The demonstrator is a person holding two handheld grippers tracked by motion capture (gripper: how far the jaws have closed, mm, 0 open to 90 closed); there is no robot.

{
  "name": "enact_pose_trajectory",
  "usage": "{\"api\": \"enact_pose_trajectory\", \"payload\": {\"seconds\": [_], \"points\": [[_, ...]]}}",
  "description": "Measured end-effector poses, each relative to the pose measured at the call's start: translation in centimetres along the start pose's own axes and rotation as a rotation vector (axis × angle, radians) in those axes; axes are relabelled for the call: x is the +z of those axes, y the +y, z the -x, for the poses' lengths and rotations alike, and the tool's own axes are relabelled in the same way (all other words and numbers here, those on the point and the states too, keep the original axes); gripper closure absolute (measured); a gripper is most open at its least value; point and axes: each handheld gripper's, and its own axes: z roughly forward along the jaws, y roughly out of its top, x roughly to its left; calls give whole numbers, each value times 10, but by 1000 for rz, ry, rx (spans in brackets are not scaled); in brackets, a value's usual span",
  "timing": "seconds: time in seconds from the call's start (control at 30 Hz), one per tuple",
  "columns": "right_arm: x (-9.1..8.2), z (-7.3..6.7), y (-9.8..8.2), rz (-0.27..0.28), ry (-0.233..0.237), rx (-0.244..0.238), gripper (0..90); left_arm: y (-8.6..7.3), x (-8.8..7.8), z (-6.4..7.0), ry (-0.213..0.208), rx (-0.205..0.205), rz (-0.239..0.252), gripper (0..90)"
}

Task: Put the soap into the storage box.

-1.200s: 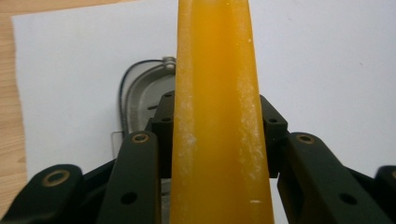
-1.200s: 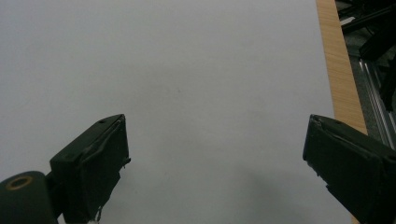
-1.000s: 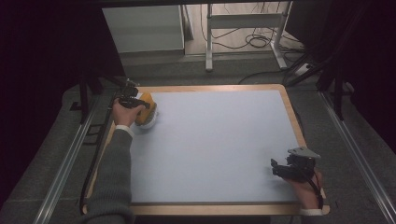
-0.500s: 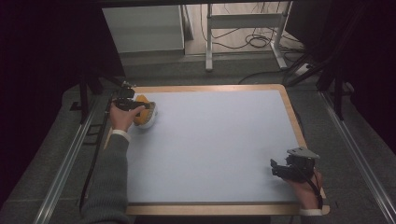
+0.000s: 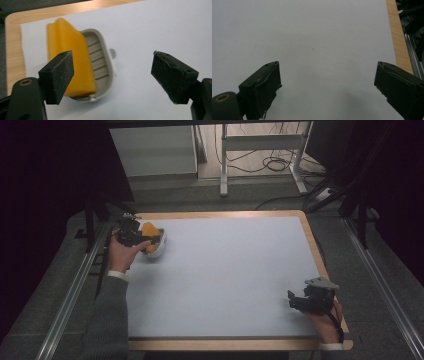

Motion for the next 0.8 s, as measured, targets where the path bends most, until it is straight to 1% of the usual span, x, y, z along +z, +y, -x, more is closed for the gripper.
{"api": "enact_pose_trajectory", "payload": {"seconds": [0.07, 0.17, 0.27, 0.33, 0.43, 0.5, 0.53, 0.6, 0.7, 0.8], "points": [[0, 0, 0, 0, -1, 4, 69, -6, -4, 6, -21, 21, 2, 190], [-1, 0, 0, 0, -2, 2, 68, -16, -8, 15, -36, 56, 1, 194], [-1, 0, 1, 3, -3, 0, 69, -28, -10, 21, -65, 73, 2, 194], [-2, -1, 1, 3, -3, -1, 69, -37, -10, 25, -74, 81, -1, 193], [-2, -1, 0, 2, -3, -1, 69, -51, -10, 29, -95, 80, 2, 193], [-2, -1, 0, 0, -3, 0, 68, -62, -10, 32, -116, 76, 18, 205], [-2, -1, 0, 0, -3, 0, 68, -70, -11, 34, -117, 79, 26, 205], [-1, -1, 0, -1, -4, 0, 69, -77, -12, 35, -122, 81, 19, 212], [-1, -2, 0, 0, -2, -2, 69, -91, -13, 36, -137, 73, 15, 212], [-2, -2, 0, 3, -3, -3, 69, -103, -13, 36, -146, 66, 14, 213]]}}
